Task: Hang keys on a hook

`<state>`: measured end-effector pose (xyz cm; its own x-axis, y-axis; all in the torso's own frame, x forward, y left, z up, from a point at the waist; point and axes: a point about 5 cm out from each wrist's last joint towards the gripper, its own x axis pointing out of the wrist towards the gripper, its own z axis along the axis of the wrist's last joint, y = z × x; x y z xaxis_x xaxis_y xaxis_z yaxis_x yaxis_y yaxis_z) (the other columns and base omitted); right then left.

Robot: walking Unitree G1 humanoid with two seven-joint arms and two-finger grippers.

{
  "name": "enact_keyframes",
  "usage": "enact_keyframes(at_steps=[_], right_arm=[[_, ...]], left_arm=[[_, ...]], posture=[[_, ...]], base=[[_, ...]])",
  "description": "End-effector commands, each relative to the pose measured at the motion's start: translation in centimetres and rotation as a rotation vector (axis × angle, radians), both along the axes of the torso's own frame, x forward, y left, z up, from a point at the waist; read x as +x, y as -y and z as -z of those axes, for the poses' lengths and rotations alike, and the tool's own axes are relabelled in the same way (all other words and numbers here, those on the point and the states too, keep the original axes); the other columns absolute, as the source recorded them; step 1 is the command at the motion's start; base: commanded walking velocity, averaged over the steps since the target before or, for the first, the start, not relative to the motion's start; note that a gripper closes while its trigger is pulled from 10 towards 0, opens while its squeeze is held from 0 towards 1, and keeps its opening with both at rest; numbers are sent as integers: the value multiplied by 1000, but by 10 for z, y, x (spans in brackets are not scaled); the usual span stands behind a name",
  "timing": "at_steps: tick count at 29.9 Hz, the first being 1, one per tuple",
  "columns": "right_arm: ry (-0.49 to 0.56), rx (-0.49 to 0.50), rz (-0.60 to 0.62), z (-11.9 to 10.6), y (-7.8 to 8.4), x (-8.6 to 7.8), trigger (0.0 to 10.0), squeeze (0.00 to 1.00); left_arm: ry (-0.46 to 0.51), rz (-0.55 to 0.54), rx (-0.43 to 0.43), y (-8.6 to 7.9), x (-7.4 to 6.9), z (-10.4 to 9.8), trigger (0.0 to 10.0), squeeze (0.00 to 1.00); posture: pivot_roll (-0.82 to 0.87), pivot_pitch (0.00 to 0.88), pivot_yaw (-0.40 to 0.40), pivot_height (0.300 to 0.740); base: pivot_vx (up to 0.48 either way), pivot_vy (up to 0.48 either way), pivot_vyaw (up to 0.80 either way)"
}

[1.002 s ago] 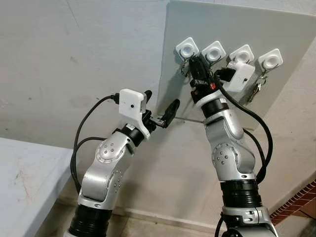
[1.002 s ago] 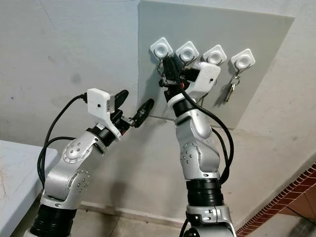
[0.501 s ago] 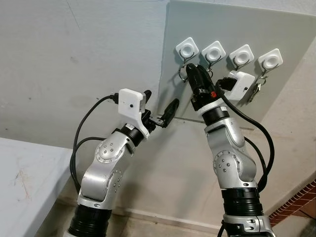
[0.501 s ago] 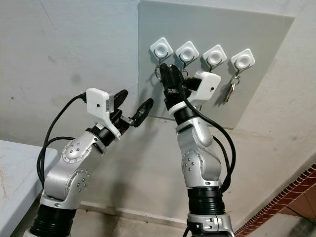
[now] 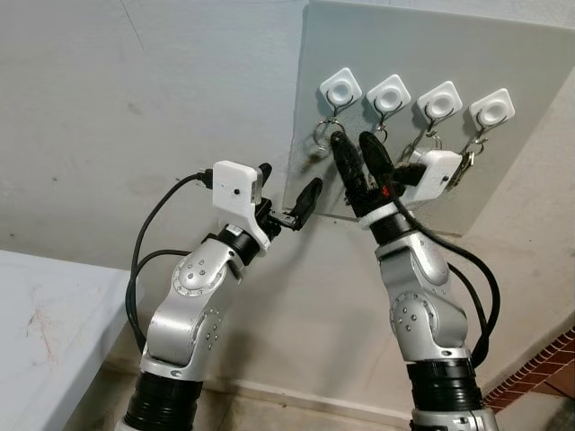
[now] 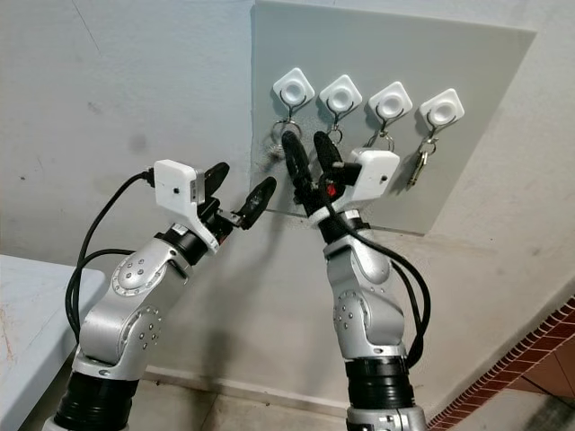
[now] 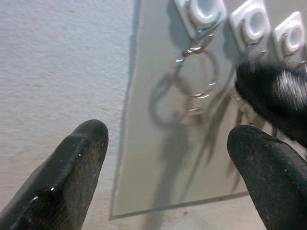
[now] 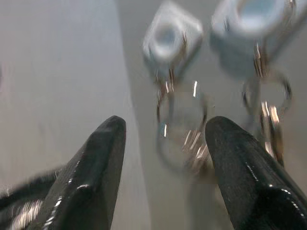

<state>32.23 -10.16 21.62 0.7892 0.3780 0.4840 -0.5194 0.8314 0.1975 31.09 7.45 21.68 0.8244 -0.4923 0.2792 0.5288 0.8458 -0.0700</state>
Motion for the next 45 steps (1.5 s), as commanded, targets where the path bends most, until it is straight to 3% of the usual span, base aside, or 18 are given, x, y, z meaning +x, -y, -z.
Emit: enact_keyframes(at_steps=[1,2,3,4,8,11,15,18,19,21,22,23,25,32,36,38,43,45], right_arm=[[10,-28,4,3,3,-1,10000,1000],[-5,-36,4,10,5,-2,10000,498],[-5,-36,4,10,5,-2,10000,498],[-30,-56,-1,23,8,-4,10000,0],[-80,-79,10,38,12,-5,10000,0],[-162,-121,44,67,21,-7,10000,0],[-216,-153,69,87,27,-10,10000,0],[-317,-185,124,118,36,-15,10000,0],[-317,-185,124,118,36,-15,10000,0],[-418,-204,152,145,43,-22,10000,0],[-418,-204,152,145,43,-22,10000,0],[-521,-270,191,174,49,-32,10000,0],[-566,-314,200,189,52,-40,10000,0],[-825,-445,281,242,75,-77,10000,0],[-967,-495,312,265,85,-102,10000,0],[-979,-501,313,267,86,-105,10000,0],[-1215,-538,357,297,97,-150,10000,0],[-1233,-535,359,299,98,-154,10000,0]], left_arm=[[-39,-23,16,-1,2,13,10000,0],[-59,-36,23,-2,3,19,10000,0],[-59,-36,23,-2,3,19,10000,0],[-97,-53,31,-3,4,32,10000,0],[-143,-68,24,-5,5,46,10000,0],[-242,-120,17,-14,7,78,10000,0],[-318,-160,8,-21,8,102,10000,0],[-429,-211,74,-31,3,142,10000,0],[-429,-211,74,-31,3,142,10000,0],[-541,-240,129,-38,-6,175,10000,0],[-541,-240,129,-38,-6,175,10000,0],[-606,-261,242,-43,-20,201,10000,0],[-664,-273,301,-47,-27,216,10000,0],[-873,-275,297,-61,-58,255,10000,0],[-935,-291,355,-67,-74,269,10000,0],[-941,-292,356,-67,-75,270,10000,0],[-1048,-345,354,-76,-98,286,10000,0],[-1064,-357,355,-78,-102,288,10000,0]], posture=[[16,0,-60,740],[16,0,-60,740],[16,0,-60,740],[12,0,-58,740],[10,0,-56,740],[7,0,-53,740],[6,0,-48,740],[1,0,-34,740],[1,0,-34,740],[-4,0,-23,740],[-4,0,-23,740],[-11,0,-14,740],[-15,0,-11,740],[-22,0,8,740],[-31,0,16,740],[-31,0,16,740],[-30,0,7,740],[-30,0,7,740]], base=[[0,0,0],[0,0,0],[0,0,0],[0,0,0],[0,0,0],[0,0,0],[0,0,0],[0,0,0],[0,0,0],[0,0,0],[0,0,0],[0,0,0],[0,0,0],[0,0,0],[0,0,0],[0,0,0],[0,0,0],[0,0,0]])
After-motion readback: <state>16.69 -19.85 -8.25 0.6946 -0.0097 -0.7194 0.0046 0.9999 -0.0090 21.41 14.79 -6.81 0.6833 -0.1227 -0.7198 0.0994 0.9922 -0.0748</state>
